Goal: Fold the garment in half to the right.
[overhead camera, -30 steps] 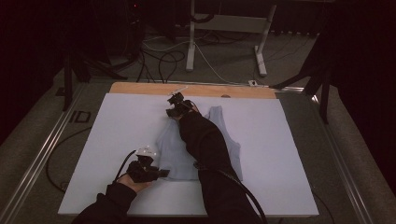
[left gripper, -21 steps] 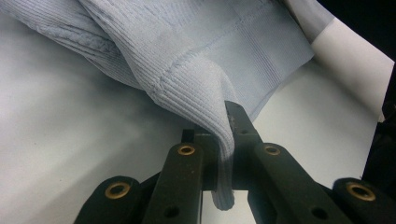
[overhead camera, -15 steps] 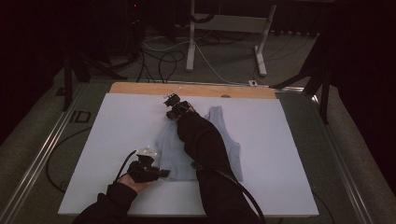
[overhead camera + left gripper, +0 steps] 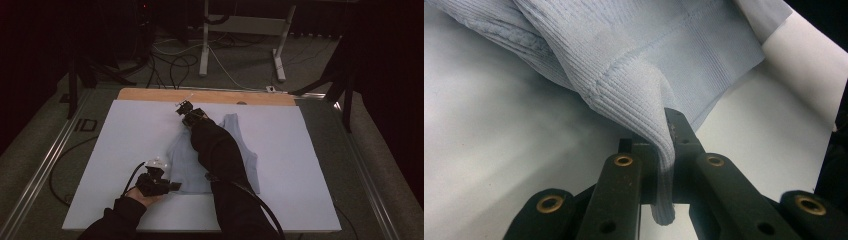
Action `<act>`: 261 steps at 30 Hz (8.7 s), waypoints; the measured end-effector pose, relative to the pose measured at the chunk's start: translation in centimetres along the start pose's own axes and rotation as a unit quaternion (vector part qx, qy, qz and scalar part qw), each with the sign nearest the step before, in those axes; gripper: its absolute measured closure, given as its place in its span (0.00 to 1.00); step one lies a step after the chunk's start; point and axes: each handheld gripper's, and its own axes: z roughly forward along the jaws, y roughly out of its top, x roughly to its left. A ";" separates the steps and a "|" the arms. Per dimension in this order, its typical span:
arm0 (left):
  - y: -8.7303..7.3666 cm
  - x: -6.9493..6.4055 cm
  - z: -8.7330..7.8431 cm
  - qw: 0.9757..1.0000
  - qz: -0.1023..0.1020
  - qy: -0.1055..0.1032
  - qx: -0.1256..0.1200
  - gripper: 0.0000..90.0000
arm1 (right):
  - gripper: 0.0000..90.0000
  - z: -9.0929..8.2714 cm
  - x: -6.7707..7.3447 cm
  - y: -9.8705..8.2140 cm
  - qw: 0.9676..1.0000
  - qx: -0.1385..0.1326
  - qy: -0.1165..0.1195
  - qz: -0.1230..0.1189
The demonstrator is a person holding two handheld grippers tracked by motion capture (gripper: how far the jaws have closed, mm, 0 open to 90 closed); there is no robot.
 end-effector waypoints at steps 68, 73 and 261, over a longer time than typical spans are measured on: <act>8.3 -9.0 2.5 0.992 0.119 -0.029 -0.008 0.96 | 0.98 -15.3 -8.1 -2.3 0.992 -0.121 -0.021 0.028; 8.8 -9.6 3.6 0.991 0.129 -0.027 0.003 0.96 | 0.98 -15.5 -8.7 -3.2 0.991 -0.125 -0.019 0.034; 11.8 -8.9 6.7 0.979 0.178 -0.094 -0.044 0.17 | 0.12 -19.9 -9.7 -18.1 0.979 -0.166 0.079 0.086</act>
